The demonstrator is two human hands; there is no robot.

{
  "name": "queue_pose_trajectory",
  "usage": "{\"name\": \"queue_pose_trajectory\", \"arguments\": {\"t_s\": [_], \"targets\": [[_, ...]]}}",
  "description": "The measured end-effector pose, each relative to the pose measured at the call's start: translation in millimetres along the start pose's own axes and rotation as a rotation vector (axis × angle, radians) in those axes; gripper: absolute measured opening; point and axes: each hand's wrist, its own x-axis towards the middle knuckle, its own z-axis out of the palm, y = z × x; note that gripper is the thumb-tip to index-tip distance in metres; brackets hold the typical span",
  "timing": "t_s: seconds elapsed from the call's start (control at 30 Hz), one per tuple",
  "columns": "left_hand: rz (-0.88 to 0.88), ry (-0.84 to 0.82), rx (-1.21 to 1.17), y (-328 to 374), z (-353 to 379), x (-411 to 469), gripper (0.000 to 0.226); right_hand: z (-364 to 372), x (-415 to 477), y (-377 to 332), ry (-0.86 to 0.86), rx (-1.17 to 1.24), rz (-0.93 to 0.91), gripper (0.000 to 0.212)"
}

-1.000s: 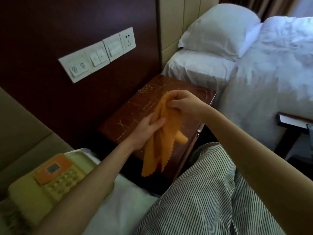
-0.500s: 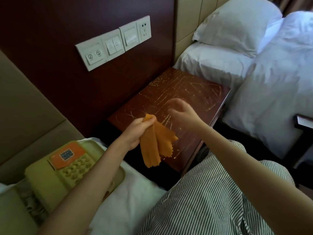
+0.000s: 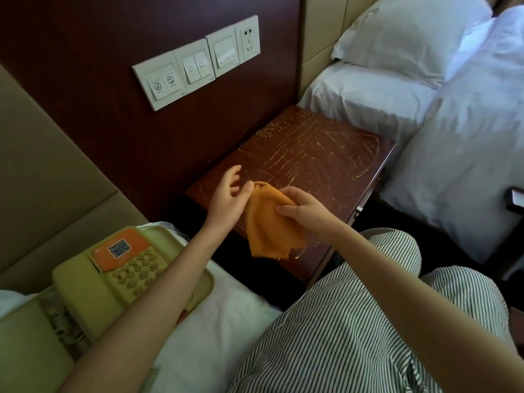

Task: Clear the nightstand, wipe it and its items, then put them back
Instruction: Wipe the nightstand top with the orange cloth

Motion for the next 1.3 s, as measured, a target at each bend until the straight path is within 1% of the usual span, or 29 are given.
{"name": "queue_pose_trajectory", "arguments": {"t_s": [0.03,0.1,0.13,0.17,0.23,0.3,0.37,0.4,0.47,0.53,0.63,0.7,0.77,0.83,0.97,1.03,1.2,1.3], "targets": [[-0.024,-0.078,-0.145,-2.5,7.5,-4.7,0.043,3.0,-1.3,0.6,0.023,0.057,0.000,0.016],[-0.135,-0.292,-0.492,-4.0,26.0,-17.3,0.051,12.1,-2.9,3.1,0.075,0.152,-0.020,0.011],[-0.155,-0.340,-0.570,-4.3,34.3,-22.7,0.052,17.6,-3.7,6.2,0.106,0.174,-0.049,0.011],[-0.152,-0.332,-0.570,-3.8,41.4,-27.2,0.049,22.8,-4.4,10.7,0.142,0.164,-0.093,0.011],[-0.175,-0.197,-0.516,-5.2,53.2,-29.5,0.045,28.4,-6.7,19.7,0.159,0.094,-0.179,0.017],[-0.259,-0.057,-0.564,-7.7,58.3,-27.9,0.040,26.2,-10.8,26.5,0.047,0.053,-0.218,0.030],[-0.299,0.027,-0.617,-10.8,59.0,-25.8,0.037,18.3,-15.0,33.2,-0.076,0.070,-0.199,0.039],[-0.299,0.056,-0.597,-11.6,59.7,-25.8,0.036,14.0,-16.1,37.0,-0.096,0.084,-0.185,0.041],[-0.273,0.135,-0.470,-10.5,61.2,-28.9,0.034,6.7,-17.5,45.8,-0.038,0.102,-0.177,0.039],[-0.230,0.229,-0.316,-10.2,59.1,-32.4,0.030,1.0,-19.3,56.7,0.113,0.069,-0.169,0.034],[-0.147,0.303,-0.058,-21.2,49.3,-40.8,0.024,-11.1,-26.2,80.3,0.315,-0.133,-0.123,0.037],[-0.133,0.333,0.099,-35.4,45.6,-51.6,0.029,-18.9,-33.6,94.9,0.359,-0.276,-0.097,0.040],[-0.109,0.331,0.234,-47.9,49.6,-65.9,0.036,-21.9,-39.6,105.1,0.351,-0.381,-0.095,0.045],[-0.088,0.276,0.310,-56.7,59.8,-77.4,0.040,-20.1,-43.3,114.6,0.311,-0.502,-0.080,0.055],[-0.030,0.138,0.474,-66.7,87.3,-79.3,0.047,-14.1,-49.8,125.7,0.133,-0.724,0.046,0.091],[0.014,0.101,0.538,-72.6,95.3,-75.4,0.049,-13.9,-48.4,130.3,0.080,-0.832,0.053,0.102],[0.153,0.100,0.673,-82.9,99.7,-74.8,0.033,-12.7,-43.2,131.8,0.006,-0.929,0.150,0.116],[0.210,0.022,0.788,-87.7,109.0,-84.1,0.039,-9.9,-42.3,128.6,0.028,-0.932,0.216,0.123]]}}
